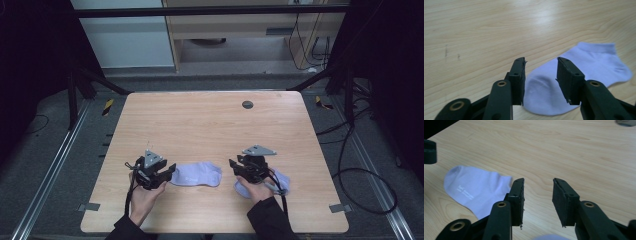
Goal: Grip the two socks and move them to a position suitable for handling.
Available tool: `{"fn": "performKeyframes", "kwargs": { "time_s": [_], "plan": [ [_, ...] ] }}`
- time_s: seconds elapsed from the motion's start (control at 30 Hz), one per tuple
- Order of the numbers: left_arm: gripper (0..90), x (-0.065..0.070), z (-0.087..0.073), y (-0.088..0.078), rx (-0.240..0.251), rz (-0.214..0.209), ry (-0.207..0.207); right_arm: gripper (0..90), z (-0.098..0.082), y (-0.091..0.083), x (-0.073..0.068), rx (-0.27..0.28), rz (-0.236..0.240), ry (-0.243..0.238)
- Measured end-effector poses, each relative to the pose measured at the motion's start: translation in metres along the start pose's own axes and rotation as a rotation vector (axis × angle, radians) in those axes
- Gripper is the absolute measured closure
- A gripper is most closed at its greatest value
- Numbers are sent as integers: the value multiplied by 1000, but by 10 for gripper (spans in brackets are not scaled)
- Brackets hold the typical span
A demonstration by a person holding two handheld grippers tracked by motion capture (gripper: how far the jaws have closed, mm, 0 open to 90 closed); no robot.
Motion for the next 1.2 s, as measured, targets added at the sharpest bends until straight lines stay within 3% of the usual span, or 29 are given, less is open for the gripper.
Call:
{"fn": "performKeyframes", "kwargs": {
  "time_s": [0.03,0.2,0.5,0.57,0.77,1.0,1.2],
  "plan": [
    [565,0,0,0,0,0,0,596,0,-3,4,1,-3,2],
    [531,27,6,4,-6,-47,36,527,-8,-27,39,7,-36,7],
    [525,69,15,21,-20,-108,71,472,-30,-51,79,-2,-79,31],
    [525,74,16,23,-24,-112,77,472,-32,-54,82,-4,-84,33],
    [532,110,21,35,-29,-161,115,497,-46,-63,104,-20,-131,54],
    [563,146,22,52,-41,-207,144,546,-63,-67,126,-79,-188,64],
    [573,165,15,67,-69,-230,157,582,-76,-65,130,-128,-187,71]
  ]
}}
Point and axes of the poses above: each handheld gripper's, and its own axes: y roughly forward along the jaws, z roughly out of its top, x roughly to its right, the point moved 9 cm from there along y, roughly forward along the jaws, and after that the axes turned 2 degrees about y, right-handed, at the moved point
